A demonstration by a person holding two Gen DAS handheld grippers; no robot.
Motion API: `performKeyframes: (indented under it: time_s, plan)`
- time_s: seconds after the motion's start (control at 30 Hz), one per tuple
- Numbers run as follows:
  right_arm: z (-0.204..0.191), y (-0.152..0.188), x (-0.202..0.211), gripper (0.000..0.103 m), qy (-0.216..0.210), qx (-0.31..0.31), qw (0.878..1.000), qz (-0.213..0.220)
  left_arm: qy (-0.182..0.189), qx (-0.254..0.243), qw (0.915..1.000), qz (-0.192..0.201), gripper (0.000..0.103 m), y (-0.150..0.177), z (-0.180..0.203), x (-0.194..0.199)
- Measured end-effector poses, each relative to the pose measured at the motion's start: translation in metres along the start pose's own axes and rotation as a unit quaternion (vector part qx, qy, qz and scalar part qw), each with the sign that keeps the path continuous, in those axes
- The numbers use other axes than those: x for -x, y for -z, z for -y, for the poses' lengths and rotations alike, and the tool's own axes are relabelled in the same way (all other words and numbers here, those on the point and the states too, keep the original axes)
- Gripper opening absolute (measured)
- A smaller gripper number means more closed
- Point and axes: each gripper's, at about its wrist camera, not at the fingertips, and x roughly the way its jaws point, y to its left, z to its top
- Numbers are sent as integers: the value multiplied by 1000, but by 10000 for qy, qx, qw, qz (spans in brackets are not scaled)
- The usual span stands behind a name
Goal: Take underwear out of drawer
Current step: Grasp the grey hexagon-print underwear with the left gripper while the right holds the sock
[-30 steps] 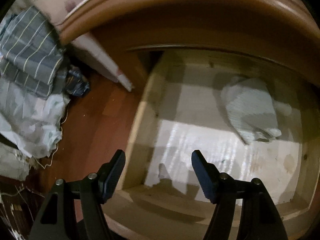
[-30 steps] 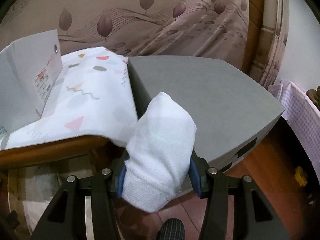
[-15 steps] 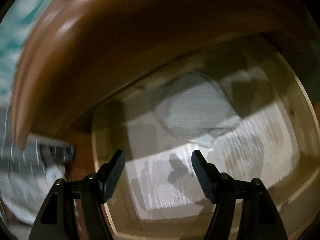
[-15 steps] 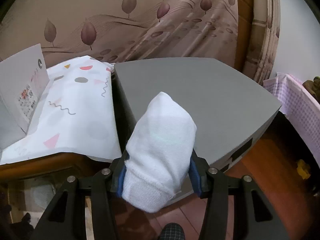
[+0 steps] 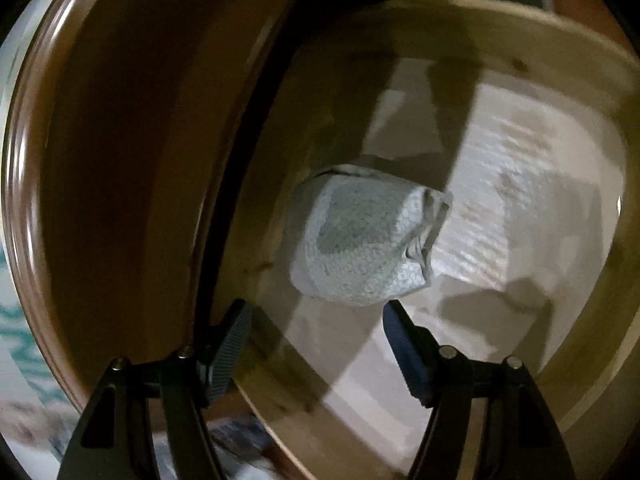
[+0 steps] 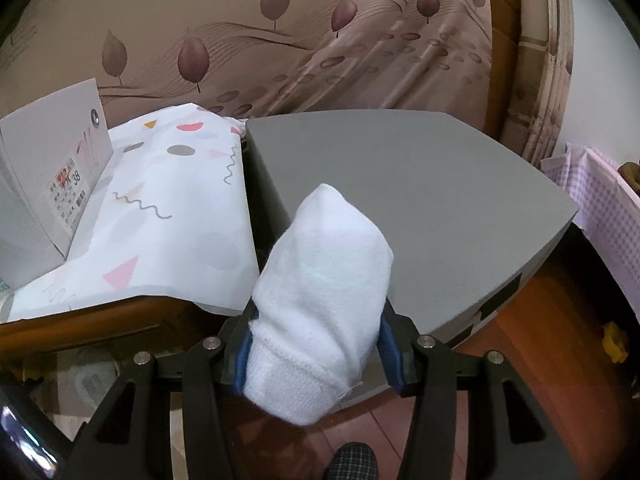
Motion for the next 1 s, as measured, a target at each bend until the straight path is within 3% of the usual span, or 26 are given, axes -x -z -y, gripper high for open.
performKeyframes:
  time_s: [0.13,0.23,0.33,0.57,0.77,1.0]
  plan:
    - [7,-2,-1,48,-8,-171,9999,-7,62,-844,9962,222,70,10,9,-3]
    - [8,-2,-2,48,-51,-209,9998,-44,423,-590,9969,291,70,8,3,-4]
    - [5,-2,-3,48,-150,-192,9997,-98,493,-300,9978,341,70,2,0,-10]
    - [3,-1,-3,49,-236,-168,9995,-156,151,-797,9954,510,70,-1,13,-27]
    - [1,-1,-3,49,-300,-149,9993,-185,260,-523,9966,572,70,-5,9,-37]
    - [-1,-1,-3,49,-375,-184,9989,-196,-99,-871,9925,851,70,-9,24,-40]
